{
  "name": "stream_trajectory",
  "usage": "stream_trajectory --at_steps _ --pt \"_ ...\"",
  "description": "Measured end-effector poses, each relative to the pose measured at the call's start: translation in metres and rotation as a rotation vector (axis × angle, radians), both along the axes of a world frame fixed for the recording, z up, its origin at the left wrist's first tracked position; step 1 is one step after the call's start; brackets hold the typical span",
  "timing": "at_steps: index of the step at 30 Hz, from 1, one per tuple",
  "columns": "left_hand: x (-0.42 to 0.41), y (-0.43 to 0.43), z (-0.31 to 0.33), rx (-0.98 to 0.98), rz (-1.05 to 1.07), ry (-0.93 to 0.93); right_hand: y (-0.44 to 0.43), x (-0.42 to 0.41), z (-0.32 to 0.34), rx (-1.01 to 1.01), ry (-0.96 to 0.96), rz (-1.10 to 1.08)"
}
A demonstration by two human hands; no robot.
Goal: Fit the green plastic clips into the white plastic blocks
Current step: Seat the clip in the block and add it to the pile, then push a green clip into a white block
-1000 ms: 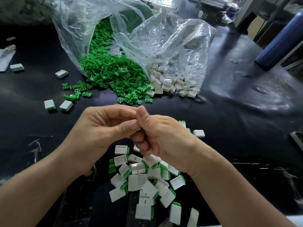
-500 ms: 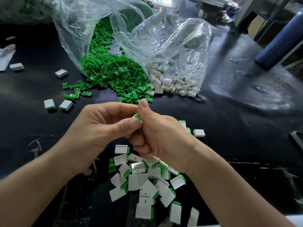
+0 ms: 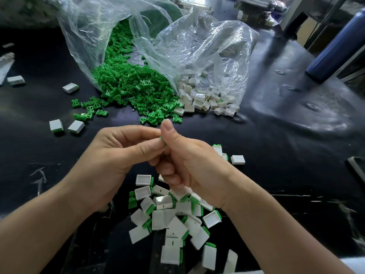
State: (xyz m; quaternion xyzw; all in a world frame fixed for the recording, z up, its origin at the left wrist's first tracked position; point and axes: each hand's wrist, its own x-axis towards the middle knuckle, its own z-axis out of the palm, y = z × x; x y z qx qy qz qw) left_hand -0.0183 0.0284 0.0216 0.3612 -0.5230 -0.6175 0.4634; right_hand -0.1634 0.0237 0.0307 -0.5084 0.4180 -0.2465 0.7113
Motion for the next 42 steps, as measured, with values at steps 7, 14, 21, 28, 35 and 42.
stream_trajectory --at_steps 7,14,21,28,35,42 --pt "0.002 -0.003 0.002 0.037 -0.047 0.031 -0.002 -0.003 0.002 -0.062 0.102 -0.004" --pt "0.002 -0.001 0.004 0.029 -0.028 0.010 0.001 0.000 0.004 -0.129 0.155 -0.014" --pt "0.002 -0.003 0.002 0.035 -0.025 -0.031 0.000 0.000 0.001 -0.101 0.135 0.000" --pt "-0.001 -0.001 0.001 0.055 0.006 -0.033 0.001 0.001 -0.002 -0.160 0.154 -0.042" --pt "-0.004 0.000 -0.004 0.074 0.055 -0.002 0.001 0.007 -0.010 -0.299 0.280 -0.086" --pt "-0.005 0.000 -0.006 0.089 0.073 0.045 0.001 0.009 -0.012 -0.370 0.335 -0.119"
